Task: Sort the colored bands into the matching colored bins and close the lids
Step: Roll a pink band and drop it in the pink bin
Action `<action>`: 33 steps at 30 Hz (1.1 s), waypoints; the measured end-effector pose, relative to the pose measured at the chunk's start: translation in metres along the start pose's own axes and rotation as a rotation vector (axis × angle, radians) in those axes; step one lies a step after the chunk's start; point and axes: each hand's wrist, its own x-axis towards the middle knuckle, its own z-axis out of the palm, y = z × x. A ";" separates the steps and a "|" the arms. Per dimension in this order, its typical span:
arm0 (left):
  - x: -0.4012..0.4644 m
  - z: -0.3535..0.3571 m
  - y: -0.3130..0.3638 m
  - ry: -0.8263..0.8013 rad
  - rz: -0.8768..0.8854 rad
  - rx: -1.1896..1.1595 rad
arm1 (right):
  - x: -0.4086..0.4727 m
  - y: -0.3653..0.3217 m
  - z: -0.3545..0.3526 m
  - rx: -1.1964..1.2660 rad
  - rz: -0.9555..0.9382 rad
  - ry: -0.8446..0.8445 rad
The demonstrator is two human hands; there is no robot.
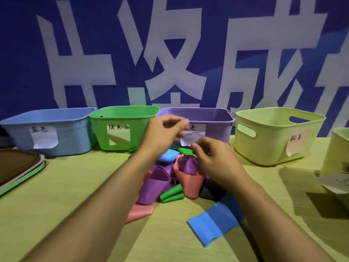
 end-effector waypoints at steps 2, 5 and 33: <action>-0.012 0.002 -0.021 -0.034 0.021 0.049 | 0.000 0.004 -0.003 0.005 -0.021 -0.086; -0.017 -0.003 -0.043 -0.128 0.040 0.211 | 0.001 0.012 -0.006 0.008 -0.009 -0.142; -0.040 -0.003 -0.015 -0.288 0.389 0.270 | -0.003 -0.017 -0.028 0.931 0.214 0.043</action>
